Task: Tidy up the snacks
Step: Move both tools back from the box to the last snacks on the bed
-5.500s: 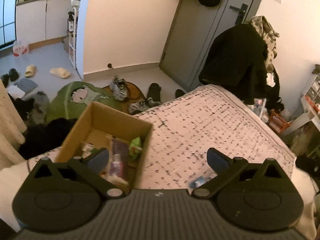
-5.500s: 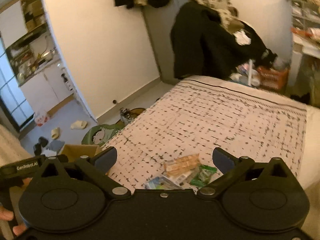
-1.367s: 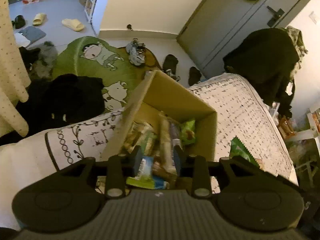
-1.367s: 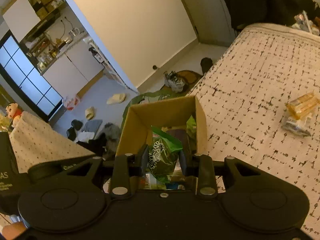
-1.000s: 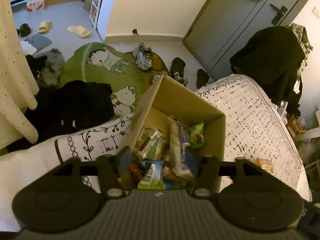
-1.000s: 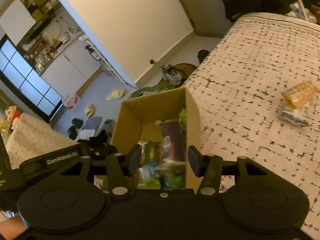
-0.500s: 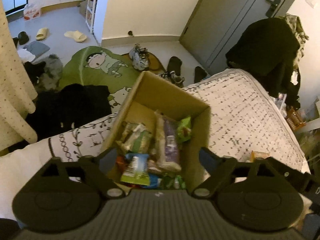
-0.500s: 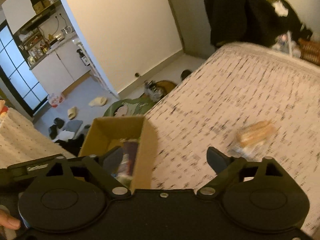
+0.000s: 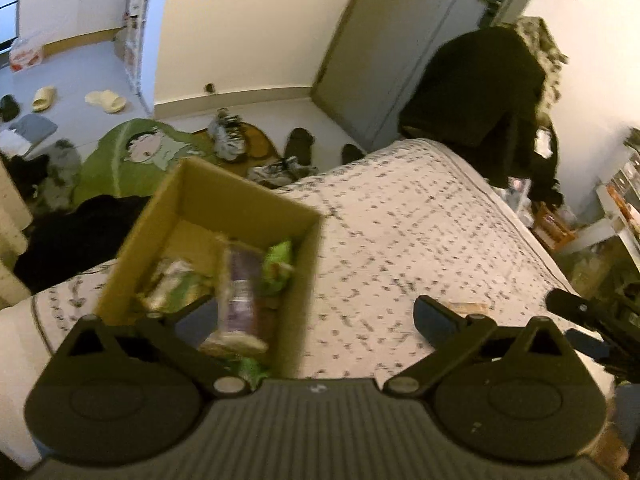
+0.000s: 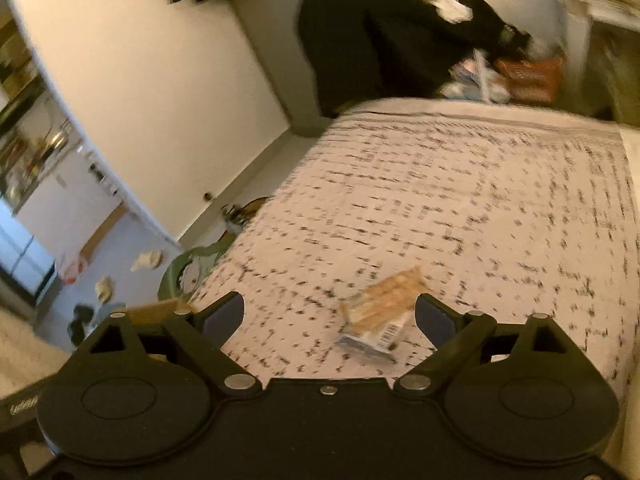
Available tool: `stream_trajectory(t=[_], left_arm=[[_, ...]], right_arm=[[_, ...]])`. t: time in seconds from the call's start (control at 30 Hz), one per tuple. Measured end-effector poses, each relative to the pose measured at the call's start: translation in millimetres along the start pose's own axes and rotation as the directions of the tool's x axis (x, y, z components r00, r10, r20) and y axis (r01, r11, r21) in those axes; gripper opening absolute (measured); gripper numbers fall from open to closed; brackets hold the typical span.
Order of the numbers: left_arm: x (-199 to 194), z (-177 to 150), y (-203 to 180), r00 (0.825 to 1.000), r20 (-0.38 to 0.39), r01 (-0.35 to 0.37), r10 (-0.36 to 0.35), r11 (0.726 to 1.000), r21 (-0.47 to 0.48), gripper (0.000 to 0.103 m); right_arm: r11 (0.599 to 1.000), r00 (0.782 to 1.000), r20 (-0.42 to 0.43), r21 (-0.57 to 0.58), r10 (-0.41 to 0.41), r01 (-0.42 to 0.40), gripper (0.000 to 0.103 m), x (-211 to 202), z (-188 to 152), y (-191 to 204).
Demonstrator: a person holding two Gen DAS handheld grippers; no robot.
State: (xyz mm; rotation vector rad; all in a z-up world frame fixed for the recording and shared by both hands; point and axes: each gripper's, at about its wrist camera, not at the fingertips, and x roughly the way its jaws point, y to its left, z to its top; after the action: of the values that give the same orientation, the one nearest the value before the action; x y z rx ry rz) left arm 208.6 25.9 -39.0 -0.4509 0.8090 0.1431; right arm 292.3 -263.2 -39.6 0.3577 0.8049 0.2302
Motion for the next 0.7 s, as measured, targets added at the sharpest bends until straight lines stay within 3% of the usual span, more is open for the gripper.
stream_trajectory(t=[0.17, 0.37, 0.43, 0.5, 0.53, 0.7], left_arm=[[12, -6, -27, 1.0, -0.003, 0.016, -0.016, 0.999, 0.034, 0.103], [39, -7, -54, 0.999, -0.015, 0.044, -0.043, 0.998, 0.046, 0.102], [50, -11, -61, 0.999, -0.016, 0.044, -0.044, 0.999, 0.026, 0.101], [58, -15, -66, 0.998, 0.002, 0.056, -0.056, 0.998, 0.009, 0.1], [64, -16, -68, 0.998, 0.002, 0.066, -0.066, 0.998, 0.002, 0.1], [95, -25, -81, 0.994, -0.016, 0.106, -0.106, 0.994, -0.001, 0.092]], right_arm=[[0.992, 0.998, -0.021, 0.11, -0.058, 0.059, 0.092, 18, 1, -33], [0.985, 0.999, -0.049, 0.17, -0.006, 0.014, 0.091, 47, 6, -52], [0.98, 0.997, -0.075, 0.2, 0.017, -0.001, 0.085, 58, 5, -58], [0.974, 0.993, -0.108, 0.226, 0.046, -0.021, 0.07, 70, 1, -63], [0.973, 0.992, -0.115, 0.227, 0.057, -0.03, 0.067, 74, 0, -63], [0.967, 0.989, -0.115, 0.249, 0.09, -0.059, 0.065, 88, 0, -67]])
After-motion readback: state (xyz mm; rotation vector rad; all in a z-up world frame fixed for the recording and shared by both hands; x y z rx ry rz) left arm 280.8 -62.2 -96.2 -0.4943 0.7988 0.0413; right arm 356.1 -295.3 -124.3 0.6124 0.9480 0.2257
